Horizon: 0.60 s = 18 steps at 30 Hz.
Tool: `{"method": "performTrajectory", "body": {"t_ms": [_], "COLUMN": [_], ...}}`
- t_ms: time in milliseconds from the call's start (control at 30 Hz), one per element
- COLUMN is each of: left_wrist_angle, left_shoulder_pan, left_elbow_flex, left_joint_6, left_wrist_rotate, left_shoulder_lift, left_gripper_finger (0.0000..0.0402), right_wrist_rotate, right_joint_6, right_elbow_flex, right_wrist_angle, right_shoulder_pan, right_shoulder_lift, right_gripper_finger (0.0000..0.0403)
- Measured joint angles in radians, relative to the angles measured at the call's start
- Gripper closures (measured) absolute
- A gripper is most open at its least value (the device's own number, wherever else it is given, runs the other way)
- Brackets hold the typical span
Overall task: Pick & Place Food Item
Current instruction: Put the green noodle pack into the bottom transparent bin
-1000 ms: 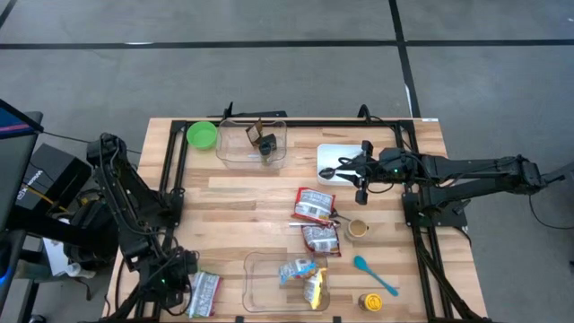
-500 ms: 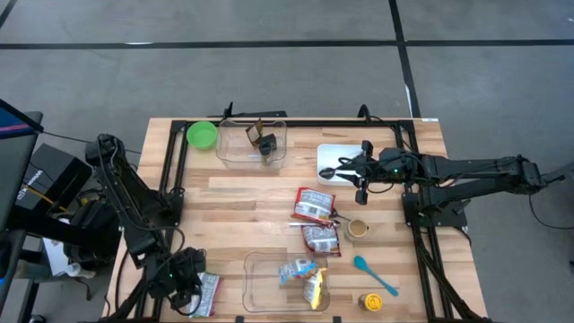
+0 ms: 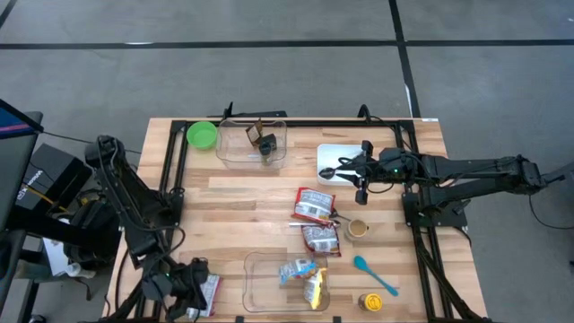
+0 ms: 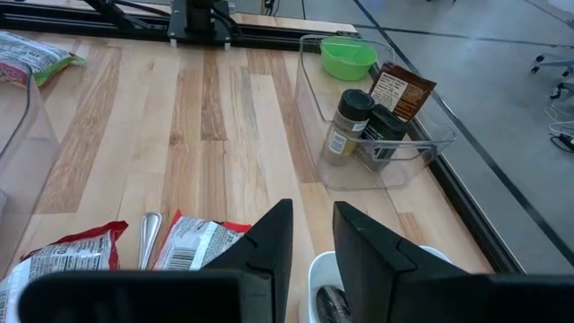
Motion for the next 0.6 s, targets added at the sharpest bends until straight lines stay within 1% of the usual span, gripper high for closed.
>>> {"method": "performTrajectory", "body": {"t_ms": [133,233,333,400,500,600], "left_wrist_angle": [-0.015,-0.035,-0.144,-0.247,-0.4,-0.527], "left_shoulder_pan": [0.0,0.0,-0.002,-0.009,-0.017,-0.027], "left_elbow_flex": [0.081,0.137,0.195,0.221,0.246,0.253], "left_joint_6": [0.054,0.072,0.062,0.025,-0.096,-0.223], "left_wrist_rotate": [0.0,0.01,0.027,0.028,0.032,0.074], "left_shoulder_lift": [0.06,0.114,0.158,0.182,0.215,0.242], "left_gripper_finger": [0.0396,0.04,0.0401,0.0401,0.0401,0.0401], "right_wrist_rotate": [0.0,0.0,0.0,0.0,0.0,0.0], "right_joint_6": [0.0,0.0,0.0,0.0,0.0,0.0], "right_elbow_flex": [0.0,0.0,0.0,0.0,0.0,0.0], "right_wrist_angle": [0.0,0.0,0.0,0.0,0.0,0.0], "right_shoulder_pan": [0.0,0.0,0.0,0.0,0.0,0.0], "right_shoulder_lift": [0.0,0.0,0.0,0.0,0.0,0.0], "right_gripper_finger": [0.0326,0.0326,0.0326,0.0326,0.0326,0.0326]}}
